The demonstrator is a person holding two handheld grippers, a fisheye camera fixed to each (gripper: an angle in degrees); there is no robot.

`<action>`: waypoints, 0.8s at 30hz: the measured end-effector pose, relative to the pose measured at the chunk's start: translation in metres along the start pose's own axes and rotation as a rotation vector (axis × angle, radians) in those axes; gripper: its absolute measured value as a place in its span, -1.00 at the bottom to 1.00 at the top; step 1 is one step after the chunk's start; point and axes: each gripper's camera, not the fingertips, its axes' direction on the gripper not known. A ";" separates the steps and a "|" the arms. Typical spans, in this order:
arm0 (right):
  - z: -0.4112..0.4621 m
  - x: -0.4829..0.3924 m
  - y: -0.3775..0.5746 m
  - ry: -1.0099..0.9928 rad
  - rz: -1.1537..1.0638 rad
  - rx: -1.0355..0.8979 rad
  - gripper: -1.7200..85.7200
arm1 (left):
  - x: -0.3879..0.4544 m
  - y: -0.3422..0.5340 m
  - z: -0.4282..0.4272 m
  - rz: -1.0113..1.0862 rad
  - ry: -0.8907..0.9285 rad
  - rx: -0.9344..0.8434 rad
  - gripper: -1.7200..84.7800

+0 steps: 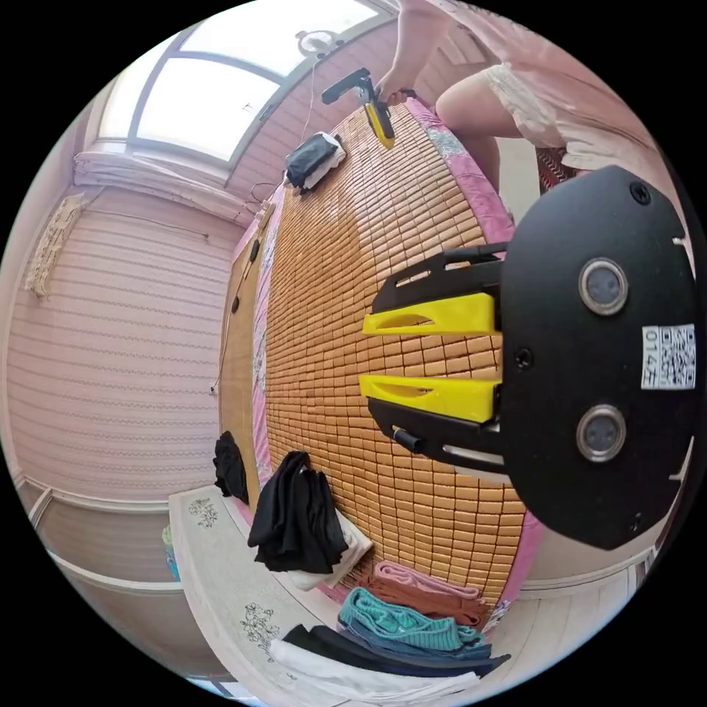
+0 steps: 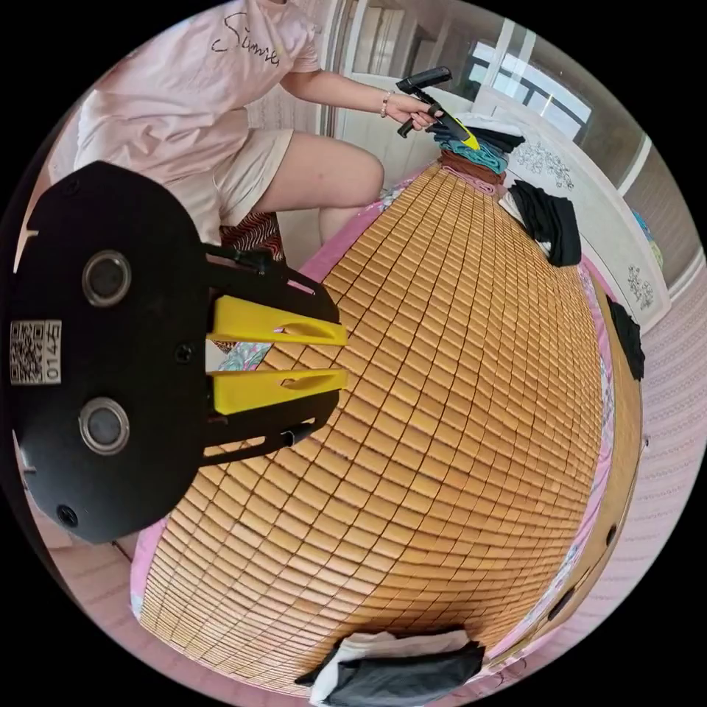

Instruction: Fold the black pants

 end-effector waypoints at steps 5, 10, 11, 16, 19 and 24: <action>-0.030 0.026 0.055 0.197 0.119 0.132 -0.74 | 0.096 -0.058 0.062 0.173 0.193 -0.034 -0.75; -0.069 0.062 0.075 0.250 0.159 0.272 -0.72 | 0.197 -0.116 0.132 0.331 0.364 -0.114 -0.76; -0.073 0.066 0.074 0.260 0.161 0.279 -0.72 | 0.220 -0.130 0.148 0.360 0.409 -0.119 -0.76; -0.096 0.100 0.049 0.542 0.140 0.355 -0.72 | 0.295 -0.195 0.214 0.396 0.691 -0.096 -0.77; -0.089 0.130 0.033 0.601 0.172 0.312 -0.63 | 0.346 -0.237 0.261 0.423 0.682 -0.121 -0.74; -0.067 0.172 0.030 0.541 0.225 0.233 -0.61 | 0.428 -0.290 0.348 0.355 0.691 -0.200 -0.65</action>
